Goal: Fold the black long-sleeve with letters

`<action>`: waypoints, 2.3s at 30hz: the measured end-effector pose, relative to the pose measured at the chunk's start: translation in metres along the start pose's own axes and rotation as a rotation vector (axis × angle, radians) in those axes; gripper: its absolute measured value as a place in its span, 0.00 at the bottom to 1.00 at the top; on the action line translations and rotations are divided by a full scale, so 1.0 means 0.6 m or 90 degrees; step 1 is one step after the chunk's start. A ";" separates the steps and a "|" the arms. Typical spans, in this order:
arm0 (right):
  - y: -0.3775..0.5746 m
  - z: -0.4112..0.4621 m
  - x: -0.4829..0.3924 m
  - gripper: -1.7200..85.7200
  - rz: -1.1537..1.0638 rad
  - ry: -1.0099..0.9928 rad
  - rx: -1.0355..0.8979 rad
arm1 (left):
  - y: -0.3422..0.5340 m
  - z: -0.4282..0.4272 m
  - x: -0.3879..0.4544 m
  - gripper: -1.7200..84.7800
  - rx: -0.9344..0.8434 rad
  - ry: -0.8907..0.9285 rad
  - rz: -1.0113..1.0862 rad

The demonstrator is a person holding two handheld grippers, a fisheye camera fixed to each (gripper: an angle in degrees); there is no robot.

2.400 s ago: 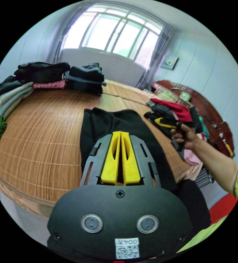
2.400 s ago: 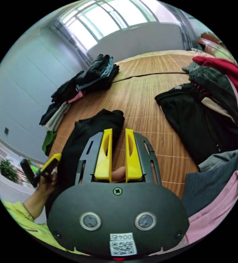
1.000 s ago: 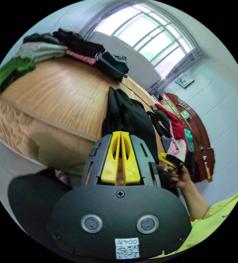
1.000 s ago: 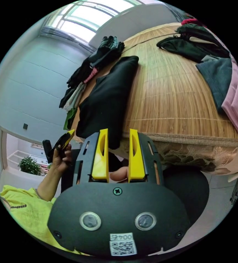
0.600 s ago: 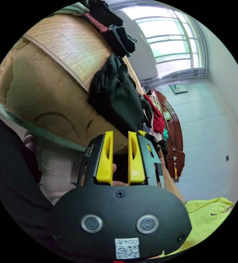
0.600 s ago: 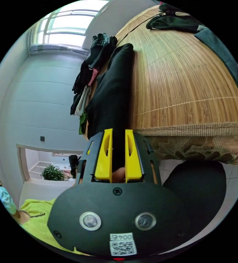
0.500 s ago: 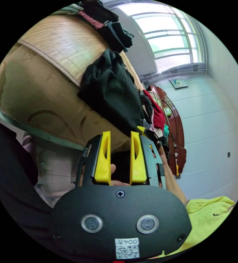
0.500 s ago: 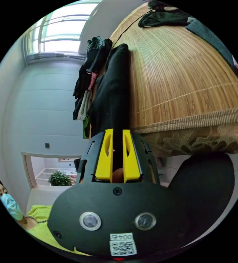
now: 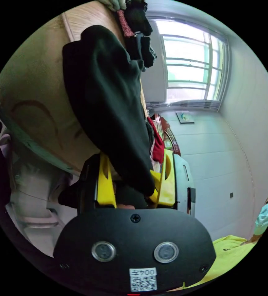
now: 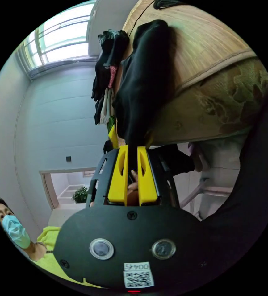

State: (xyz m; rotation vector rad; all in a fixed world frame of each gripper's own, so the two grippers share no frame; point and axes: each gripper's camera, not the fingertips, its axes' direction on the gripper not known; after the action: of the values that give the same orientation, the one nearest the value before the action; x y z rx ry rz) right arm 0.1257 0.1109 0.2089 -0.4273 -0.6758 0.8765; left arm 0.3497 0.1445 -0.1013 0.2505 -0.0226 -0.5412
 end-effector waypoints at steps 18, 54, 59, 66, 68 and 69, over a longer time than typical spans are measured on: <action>-0.237 -0.150 0.080 0.23 -0.211 0.079 -0.015 | -0.073 -0.208 0.135 0.12 0.016 -0.278 0.161; -0.244 0.313 -0.140 0.11 -0.467 0.113 -0.259 | 0.162 -0.068 0.393 0.10 0.119 -0.561 0.393; -0.183 0.436 -0.263 0.11 -0.505 0.114 -0.259 | 0.183 -0.147 0.477 0.09 0.154 -0.668 0.497; -0.196 0.739 -0.408 0.11 -0.563 0.037 -0.197 | 0.091 -0.311 0.534 0.08 0.239 -0.854 0.581; -0.203 0.818 -0.450 0.11 -0.587 0.017 -0.165 | 0.027 -0.362 0.559 0.08 0.277 -0.938 0.620; -0.210 0.871 -0.476 0.11 -0.593 0.006 -0.142 | 0.008 -0.378 0.564 0.08 0.287 -0.951 0.622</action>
State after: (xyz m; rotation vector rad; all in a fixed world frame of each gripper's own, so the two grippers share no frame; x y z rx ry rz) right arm -0.2972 -0.1570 0.5553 -0.2628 -0.8545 -0.0827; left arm 0.6621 0.0272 -0.3350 0.1897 -1.6480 0.3733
